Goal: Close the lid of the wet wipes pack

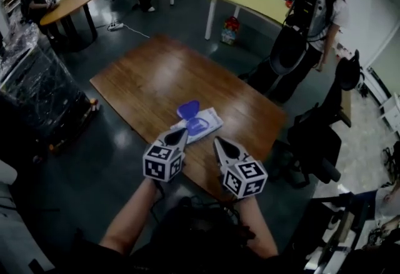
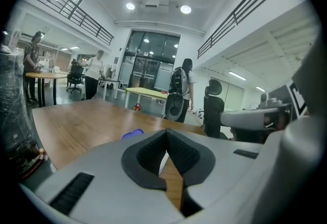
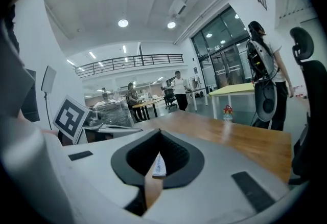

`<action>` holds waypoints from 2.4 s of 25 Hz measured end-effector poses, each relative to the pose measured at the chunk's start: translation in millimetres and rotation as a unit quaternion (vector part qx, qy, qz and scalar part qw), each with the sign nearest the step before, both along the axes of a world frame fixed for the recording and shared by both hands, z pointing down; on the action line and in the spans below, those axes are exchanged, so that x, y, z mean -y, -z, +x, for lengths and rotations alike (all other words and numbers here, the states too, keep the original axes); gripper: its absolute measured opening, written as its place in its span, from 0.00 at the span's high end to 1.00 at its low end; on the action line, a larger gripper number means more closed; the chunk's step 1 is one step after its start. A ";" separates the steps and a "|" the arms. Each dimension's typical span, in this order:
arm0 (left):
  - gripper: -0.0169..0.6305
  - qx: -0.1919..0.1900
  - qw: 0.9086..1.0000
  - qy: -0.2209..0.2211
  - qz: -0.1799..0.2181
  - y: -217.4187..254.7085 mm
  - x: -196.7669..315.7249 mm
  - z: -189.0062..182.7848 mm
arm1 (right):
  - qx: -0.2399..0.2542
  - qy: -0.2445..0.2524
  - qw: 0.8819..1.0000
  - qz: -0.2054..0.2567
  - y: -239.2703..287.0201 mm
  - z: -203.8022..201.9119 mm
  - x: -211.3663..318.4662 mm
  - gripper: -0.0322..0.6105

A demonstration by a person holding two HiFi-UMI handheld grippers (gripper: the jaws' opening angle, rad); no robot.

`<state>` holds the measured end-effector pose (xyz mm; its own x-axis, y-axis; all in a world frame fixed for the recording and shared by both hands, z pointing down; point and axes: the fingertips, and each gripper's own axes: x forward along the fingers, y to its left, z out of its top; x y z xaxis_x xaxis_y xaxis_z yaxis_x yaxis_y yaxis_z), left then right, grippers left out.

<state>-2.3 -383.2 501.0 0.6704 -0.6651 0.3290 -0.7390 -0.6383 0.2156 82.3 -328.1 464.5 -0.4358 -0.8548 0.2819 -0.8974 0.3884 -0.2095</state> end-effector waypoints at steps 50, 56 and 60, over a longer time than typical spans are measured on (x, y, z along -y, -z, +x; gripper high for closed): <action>0.62 0.015 0.991 -0.069 -0.112 -100.5 71.0 45.8 | -0.005 0.034 0.998 -0.061 -46.3 46.9 38.9 0.94; 0.78 0.041 0.987 -0.051 -0.149 -123.9 71.9 49.1 | -0.005 0.018 0.997 -0.069 -51.3 55.7 34.1 0.94; 0.90 0.078 0.983 -0.041 -0.164 -137.3 73.8 47.9 | -0.006 0.011 0.997 -0.072 -53.6 60.5 33.2 0.94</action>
